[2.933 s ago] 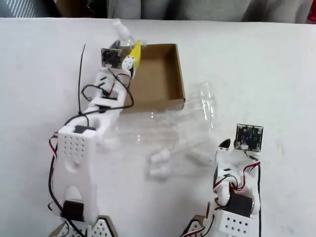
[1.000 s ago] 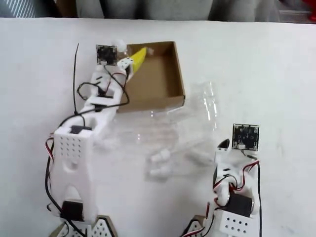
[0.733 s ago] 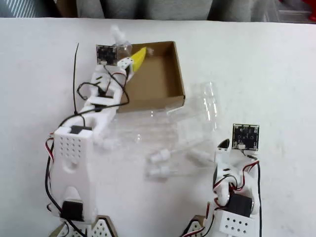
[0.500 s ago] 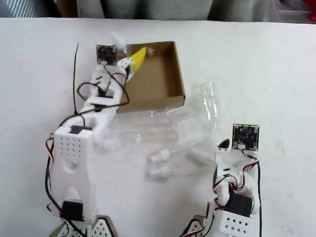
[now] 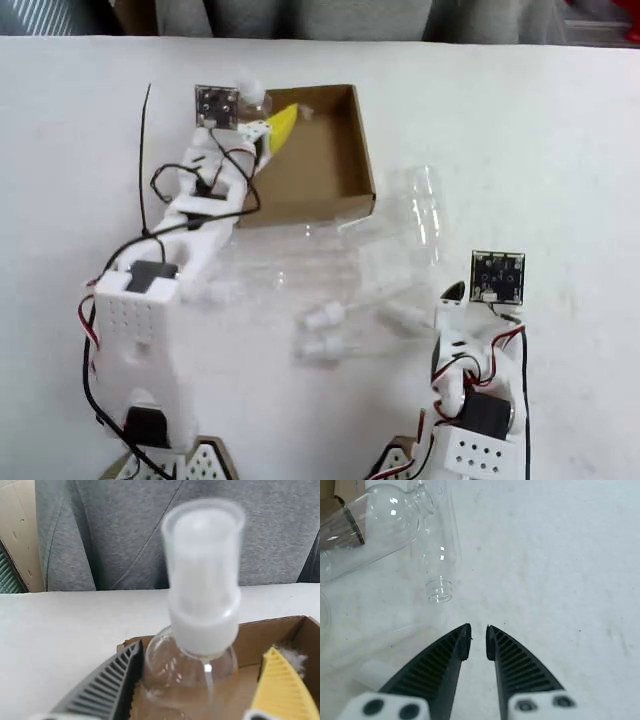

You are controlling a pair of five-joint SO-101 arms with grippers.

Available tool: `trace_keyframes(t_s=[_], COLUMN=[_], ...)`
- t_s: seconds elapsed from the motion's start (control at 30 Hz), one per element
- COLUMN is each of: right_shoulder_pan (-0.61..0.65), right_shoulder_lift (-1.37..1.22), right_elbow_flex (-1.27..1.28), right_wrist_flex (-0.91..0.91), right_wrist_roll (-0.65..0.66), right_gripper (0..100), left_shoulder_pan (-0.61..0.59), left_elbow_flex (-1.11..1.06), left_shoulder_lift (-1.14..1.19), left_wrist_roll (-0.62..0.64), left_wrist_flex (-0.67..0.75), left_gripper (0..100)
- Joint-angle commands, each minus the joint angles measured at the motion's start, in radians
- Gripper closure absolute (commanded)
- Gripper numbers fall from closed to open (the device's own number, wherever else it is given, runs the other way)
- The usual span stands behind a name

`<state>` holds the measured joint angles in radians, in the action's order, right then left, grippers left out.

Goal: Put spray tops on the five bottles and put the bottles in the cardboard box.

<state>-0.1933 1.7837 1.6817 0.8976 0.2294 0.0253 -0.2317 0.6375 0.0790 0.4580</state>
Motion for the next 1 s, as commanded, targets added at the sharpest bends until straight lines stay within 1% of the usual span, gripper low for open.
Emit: trace_keyframes(t_s=[0.0, 0.07, 0.17, 0.43, 0.73, 0.97], right_shoulder_pan=[0.002, 0.002, -0.001, -0.002, -0.002, -0.002], right_shoulder_lift=[0.002, 0.002, 0.002, 0.002, 0.002, 0.002], right_elbow_flex=[0.009, 0.009, 0.009, 0.009, 0.009, 0.009], right_wrist_flex=[-0.005, -0.005, -0.005, -0.005, -0.004, -0.004], right_wrist_roll=[0.011, 0.011, 0.012, 0.012, 0.012, 0.012], right_gripper=[96.1, 96.1, 96.1, 96.1, 96.1, 96.1], left_shoulder_pan=[0.024, 0.024, 0.024, 0.024, 0.024, 0.024], left_elbow_flex=[-0.025, -0.043, -0.057, -0.058, -0.058, -0.058], left_shoulder_lift=[-0.134, -0.163, -0.216, -0.354, -0.559, -0.696], left_wrist_roll=[0.006, 0.006, 0.006, 0.005, 0.005, 0.005], left_wrist_flex=[-0.002, -0.005, -0.071, -0.325, -0.666, -0.888], left_gripper=[65, 65, 65, 64, 64, 64])
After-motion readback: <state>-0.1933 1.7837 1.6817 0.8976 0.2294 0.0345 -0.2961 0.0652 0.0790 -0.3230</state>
